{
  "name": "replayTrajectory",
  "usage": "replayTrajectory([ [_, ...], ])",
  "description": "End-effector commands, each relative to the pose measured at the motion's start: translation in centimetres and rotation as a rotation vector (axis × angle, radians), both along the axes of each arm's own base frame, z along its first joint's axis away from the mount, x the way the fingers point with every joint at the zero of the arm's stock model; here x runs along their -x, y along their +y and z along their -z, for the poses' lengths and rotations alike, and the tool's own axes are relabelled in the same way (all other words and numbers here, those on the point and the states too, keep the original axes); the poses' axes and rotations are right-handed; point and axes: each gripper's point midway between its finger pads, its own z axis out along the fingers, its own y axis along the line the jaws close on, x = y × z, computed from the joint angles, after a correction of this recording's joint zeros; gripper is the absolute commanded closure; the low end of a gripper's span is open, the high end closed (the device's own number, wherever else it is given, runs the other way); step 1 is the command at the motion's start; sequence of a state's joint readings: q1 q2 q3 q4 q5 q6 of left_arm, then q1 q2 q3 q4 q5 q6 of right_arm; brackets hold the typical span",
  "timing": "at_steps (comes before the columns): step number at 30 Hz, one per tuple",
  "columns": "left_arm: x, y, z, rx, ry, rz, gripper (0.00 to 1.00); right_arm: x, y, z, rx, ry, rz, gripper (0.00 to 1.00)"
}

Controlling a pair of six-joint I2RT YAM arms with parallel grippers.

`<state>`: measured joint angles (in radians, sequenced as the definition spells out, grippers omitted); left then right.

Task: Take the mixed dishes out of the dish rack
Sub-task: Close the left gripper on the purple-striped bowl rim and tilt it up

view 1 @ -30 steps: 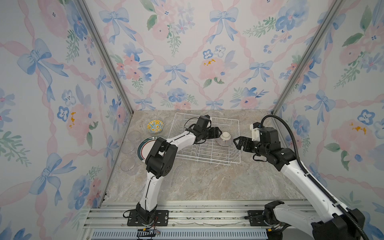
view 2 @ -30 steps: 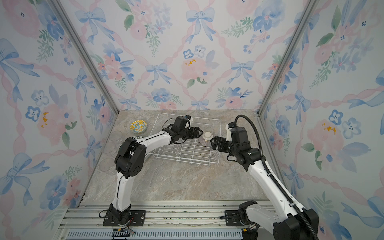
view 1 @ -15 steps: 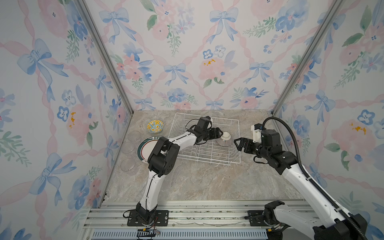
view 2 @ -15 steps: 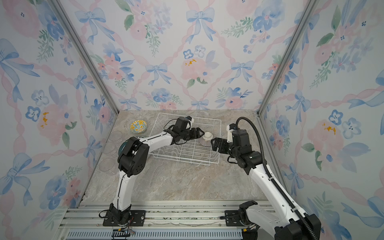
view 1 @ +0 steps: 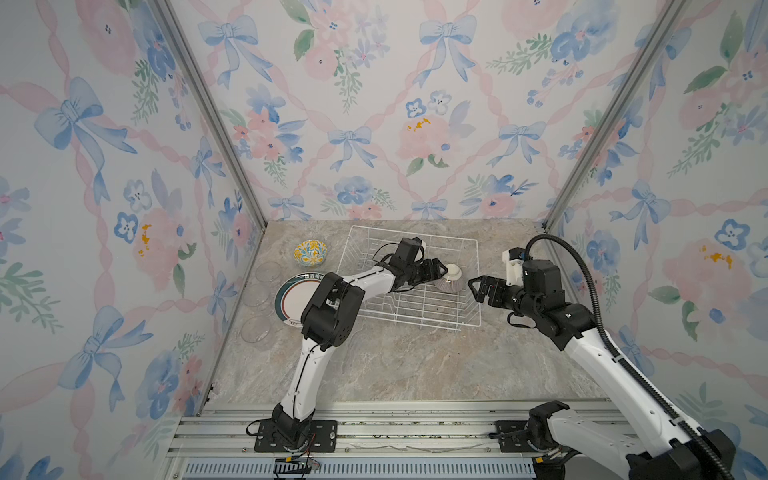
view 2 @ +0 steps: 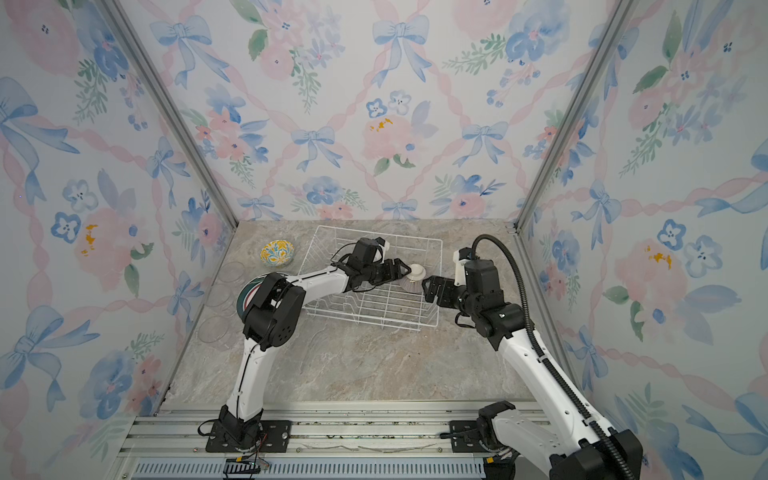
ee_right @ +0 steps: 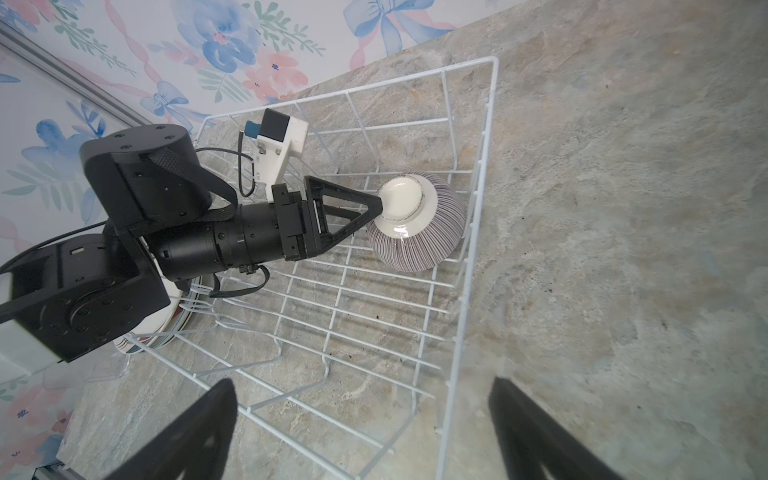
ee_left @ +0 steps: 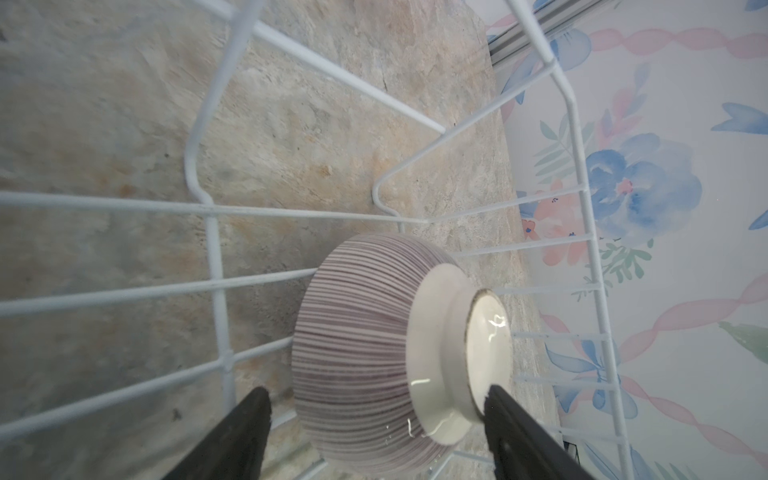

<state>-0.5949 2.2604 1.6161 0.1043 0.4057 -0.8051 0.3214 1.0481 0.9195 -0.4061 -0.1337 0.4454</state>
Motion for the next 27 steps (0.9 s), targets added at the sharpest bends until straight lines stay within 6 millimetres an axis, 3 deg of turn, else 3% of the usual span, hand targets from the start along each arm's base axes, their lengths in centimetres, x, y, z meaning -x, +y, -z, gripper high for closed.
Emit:
replayTrajectory([
  [1, -0.6, -0.4, 0.2, 0.034, 0.008, 0.004, 0.19, -0.1, -0.3, 0.8, 0.022, 0.019, 0.0, 0.03],
  [13, -0.6, -1.9, 1.0, 0.09, 0.047, 0.025, 0.18, -0.1, -0.7, 0.7, 0.022, 0.018, 0.008, 0.03],
  [27, 0.8, -3.1, -2.6, 0.24, 0.034, 0.087, 0.2, -0.3, -0.8, 1.4, 0.016, 0.043, 0.016, 0.03],
])
